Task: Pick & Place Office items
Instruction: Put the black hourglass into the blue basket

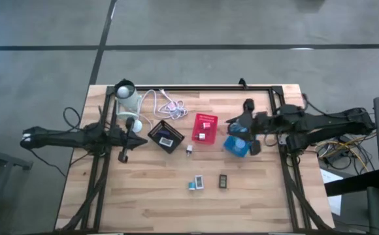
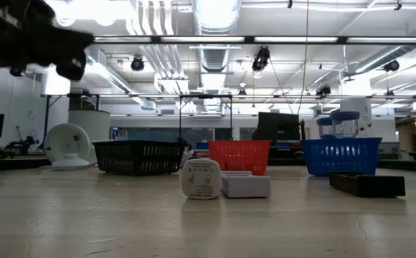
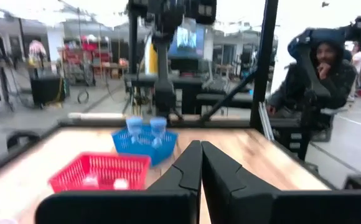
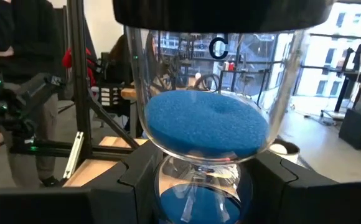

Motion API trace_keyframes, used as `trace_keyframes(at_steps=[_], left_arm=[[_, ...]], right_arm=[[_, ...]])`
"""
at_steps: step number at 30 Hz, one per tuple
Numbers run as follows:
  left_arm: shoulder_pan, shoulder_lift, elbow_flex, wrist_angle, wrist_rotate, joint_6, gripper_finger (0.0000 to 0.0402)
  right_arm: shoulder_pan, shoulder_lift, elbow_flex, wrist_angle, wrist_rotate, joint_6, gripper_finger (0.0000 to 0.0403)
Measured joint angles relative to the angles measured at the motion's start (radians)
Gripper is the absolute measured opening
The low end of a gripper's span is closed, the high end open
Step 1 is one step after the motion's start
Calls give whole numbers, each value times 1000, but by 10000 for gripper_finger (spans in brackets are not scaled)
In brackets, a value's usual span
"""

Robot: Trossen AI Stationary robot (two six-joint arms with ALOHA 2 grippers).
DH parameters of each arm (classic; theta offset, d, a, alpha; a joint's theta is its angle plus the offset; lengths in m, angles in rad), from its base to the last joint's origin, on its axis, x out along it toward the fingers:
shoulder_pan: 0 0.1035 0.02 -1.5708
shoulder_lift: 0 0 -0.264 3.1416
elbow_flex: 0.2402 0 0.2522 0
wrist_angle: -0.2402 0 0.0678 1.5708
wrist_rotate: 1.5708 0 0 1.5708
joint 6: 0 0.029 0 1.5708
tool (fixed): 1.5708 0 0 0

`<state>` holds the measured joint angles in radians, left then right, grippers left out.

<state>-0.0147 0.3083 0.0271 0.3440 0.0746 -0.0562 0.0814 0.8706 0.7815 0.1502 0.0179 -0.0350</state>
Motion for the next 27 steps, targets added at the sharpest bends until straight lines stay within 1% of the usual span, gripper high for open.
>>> trace_keyframes(at_steps=[2, 9, 15, 21, 27], left_arm=[[0, -2, -18, 27, 0, -6, 10], [0, -2, -18, 27, 1, -8, 8], [0, -2, -18, 23, 2, -6, 11], [0, -1, -19, 17, 2, -5, 11], [0, -1, -19, -14, 2, -5, 12]], right_arm=[[0, -60, 0, -77, 0, 16, 170], [0, -248, 0, -329, 8, 69, 164], [0, -362, 0, -494, 9, 96, 169], [1, -456, -41, -578, 8, 108, 163], [1, -570, -158, -582, 4, 115, 169]])
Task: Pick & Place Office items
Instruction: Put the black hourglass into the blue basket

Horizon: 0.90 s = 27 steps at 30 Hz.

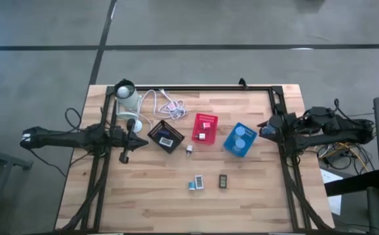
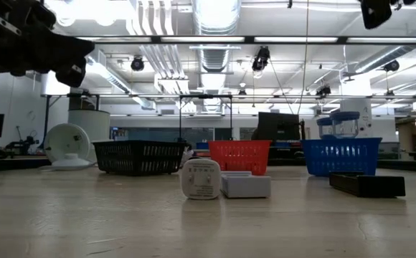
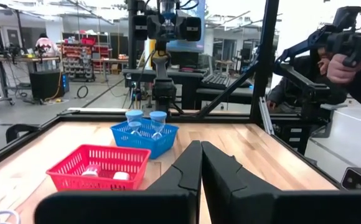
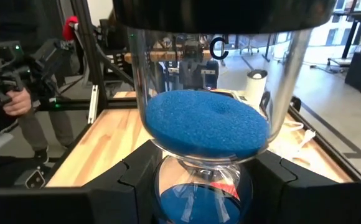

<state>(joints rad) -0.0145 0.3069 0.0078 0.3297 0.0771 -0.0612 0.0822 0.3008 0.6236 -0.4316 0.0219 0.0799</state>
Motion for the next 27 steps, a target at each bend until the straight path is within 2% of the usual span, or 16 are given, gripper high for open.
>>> trace_keyframes(at_steps=[8, 13, 20, 27], left_arm=[[0, 0, -1, -4, 0, 0, 12], [0, 0, -1, -4, 0, 2, 12], [0, 0, -2, -8, 0, 2, 12], [0, 0, -2, -9, 0, 1, 12]], right_arm=[[0, -177, -173, 23, 4, 32, 166], [0, -255, -226, 80, 4, 49, 167], [0, -281, -249, 91, 84, 95, 166], [0, -267, -275, 129, 86, 101, 164]])
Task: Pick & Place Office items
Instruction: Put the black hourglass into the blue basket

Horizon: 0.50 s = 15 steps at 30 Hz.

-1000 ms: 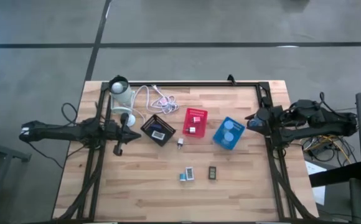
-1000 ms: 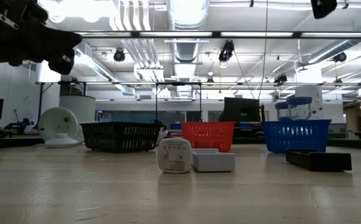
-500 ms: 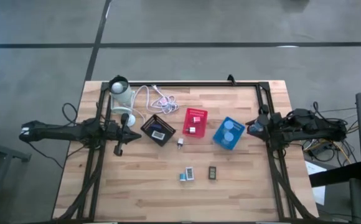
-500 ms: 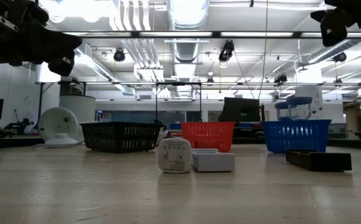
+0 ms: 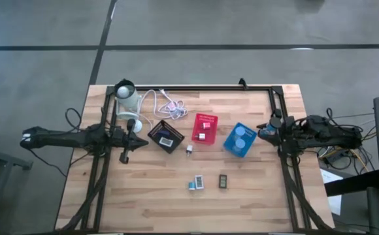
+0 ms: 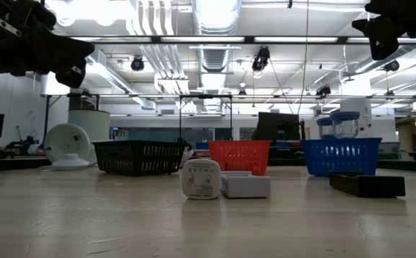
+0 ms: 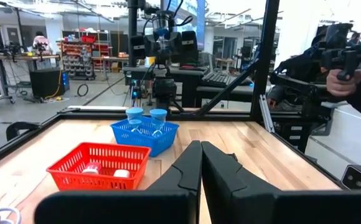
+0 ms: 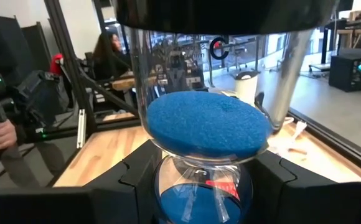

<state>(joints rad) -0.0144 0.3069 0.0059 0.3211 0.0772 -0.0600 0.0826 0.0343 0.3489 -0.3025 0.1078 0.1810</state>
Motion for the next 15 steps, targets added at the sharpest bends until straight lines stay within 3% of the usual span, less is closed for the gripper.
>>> trace_keyframes(at_steps=[5, 8, 15], left_arm=[[0, 0, 0, 1, -3, -5, 12], [0, 2, 0, 20, -69, -61, 12], [0, 38, 43, 28, -104, -70, 12]], right_arm=[[0, 12, -8, 13, 0, 3, 166], [0, 38, -21, 43, 0, 2, 167], [0, 180, -24, 148, 0, -32, 164]])
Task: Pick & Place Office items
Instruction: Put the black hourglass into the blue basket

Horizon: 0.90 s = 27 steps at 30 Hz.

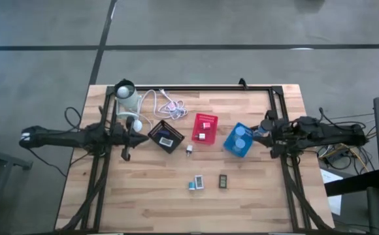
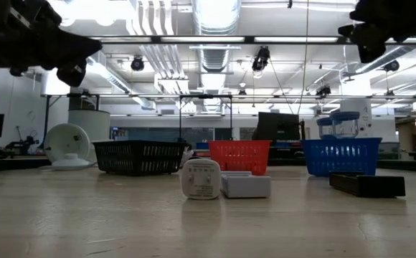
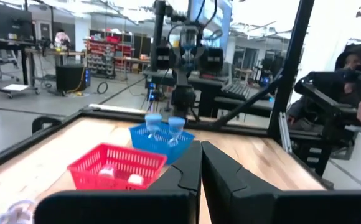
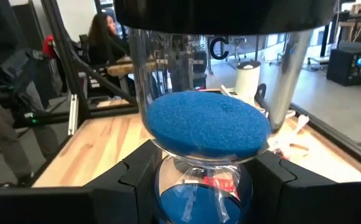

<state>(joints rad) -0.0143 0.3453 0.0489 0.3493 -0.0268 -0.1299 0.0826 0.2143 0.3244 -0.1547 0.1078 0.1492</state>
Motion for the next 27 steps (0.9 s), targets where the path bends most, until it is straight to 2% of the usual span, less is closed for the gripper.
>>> trace_keyframes(at_steps=[5, 11, 16, 20, 27], left_arm=[[0, 83, 70, 49, 0, 7, 12], [0, 244, 216, 73, -1, 64, 12], [0, 382, 333, 73, -1, 110, 12], [0, 477, 391, 55, -2, 126, 12], [1, 646, 503, 61, -48, 129, 16]], right_arm=[[0, 128, 15, 130, -1, -53, 167], [0, 249, 54, 235, -11, -94, 164], [0, 338, 92, 233, -11, -82, 167], [0, 403, 134, 153, -3, -43, 164], [0, 517, 182, 134, -3, -41, 166]])
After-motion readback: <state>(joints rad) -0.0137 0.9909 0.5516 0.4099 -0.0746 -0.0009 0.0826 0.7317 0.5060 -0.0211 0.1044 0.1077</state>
